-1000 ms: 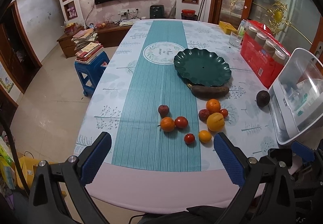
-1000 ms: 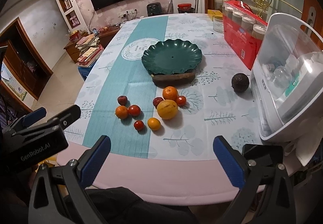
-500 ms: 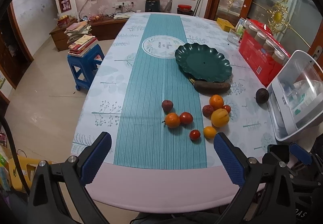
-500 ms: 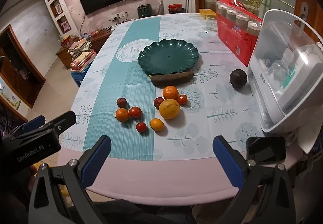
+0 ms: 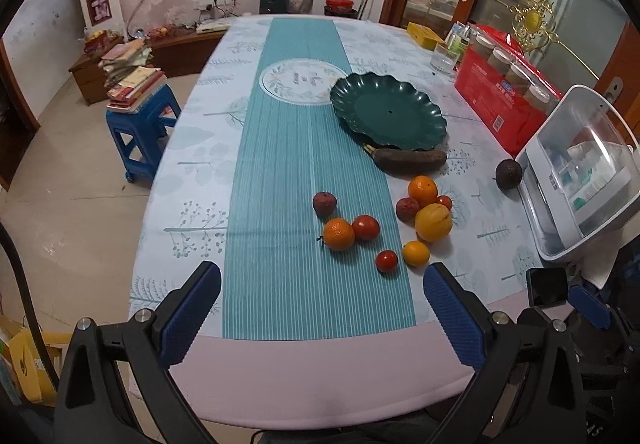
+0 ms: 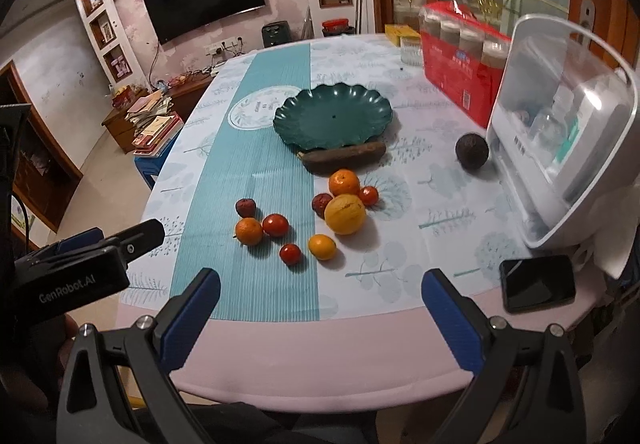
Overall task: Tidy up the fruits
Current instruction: 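Grasp the mandarin with the left tool while the right tool grasps the large yellow orange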
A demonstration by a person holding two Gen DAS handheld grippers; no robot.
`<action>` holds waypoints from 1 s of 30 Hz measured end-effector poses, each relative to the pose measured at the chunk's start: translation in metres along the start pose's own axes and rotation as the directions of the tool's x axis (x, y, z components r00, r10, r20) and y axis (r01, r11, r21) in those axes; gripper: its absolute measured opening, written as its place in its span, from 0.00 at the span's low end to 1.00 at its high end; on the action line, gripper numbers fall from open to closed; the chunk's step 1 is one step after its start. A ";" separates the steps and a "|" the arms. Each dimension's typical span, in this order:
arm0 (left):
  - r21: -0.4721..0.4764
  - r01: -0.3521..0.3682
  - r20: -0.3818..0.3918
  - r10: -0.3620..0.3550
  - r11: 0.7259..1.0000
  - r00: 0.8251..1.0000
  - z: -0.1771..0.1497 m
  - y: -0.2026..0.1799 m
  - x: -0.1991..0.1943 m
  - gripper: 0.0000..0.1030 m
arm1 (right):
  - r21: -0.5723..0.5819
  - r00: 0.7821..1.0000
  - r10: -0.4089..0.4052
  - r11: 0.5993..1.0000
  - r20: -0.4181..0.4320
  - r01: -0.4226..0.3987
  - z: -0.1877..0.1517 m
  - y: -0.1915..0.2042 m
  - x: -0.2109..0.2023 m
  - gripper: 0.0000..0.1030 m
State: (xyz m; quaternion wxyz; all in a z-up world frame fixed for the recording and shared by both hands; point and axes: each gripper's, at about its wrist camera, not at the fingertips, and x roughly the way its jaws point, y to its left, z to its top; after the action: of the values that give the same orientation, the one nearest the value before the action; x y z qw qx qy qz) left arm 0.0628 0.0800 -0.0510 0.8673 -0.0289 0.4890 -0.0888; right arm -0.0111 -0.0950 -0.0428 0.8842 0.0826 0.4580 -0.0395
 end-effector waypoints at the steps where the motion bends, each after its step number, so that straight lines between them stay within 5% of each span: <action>1: 0.006 0.007 -0.010 -0.007 1.000 1.000 0.001 0.000 0.003 0.98 | 0.016 1.000 -0.009 1.000 -0.003 0.009 0.000 -0.002 0.001 0.98; 18: 0.060 0.033 -0.097 -0.027 0.998 0.995 0.037 0.007 0.050 0.98 | 0.164 0.999 -0.033 0.986 -0.022 0.036 0.023 -0.031 0.044 0.98; 30: 0.052 0.005 -0.296 0.011 0.999 0.955 0.058 0.006 0.132 0.98 | 0.186 0.989 0.014 0.983 -0.149 0.014 0.038 -0.045 0.111 0.98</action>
State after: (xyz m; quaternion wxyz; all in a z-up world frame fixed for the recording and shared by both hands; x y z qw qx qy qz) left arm 0.1799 0.0595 -0.1332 0.7849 0.0080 0.6109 -0.1035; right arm 0.0772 -0.1459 -0.1166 0.8356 0.1676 0.5176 -0.0759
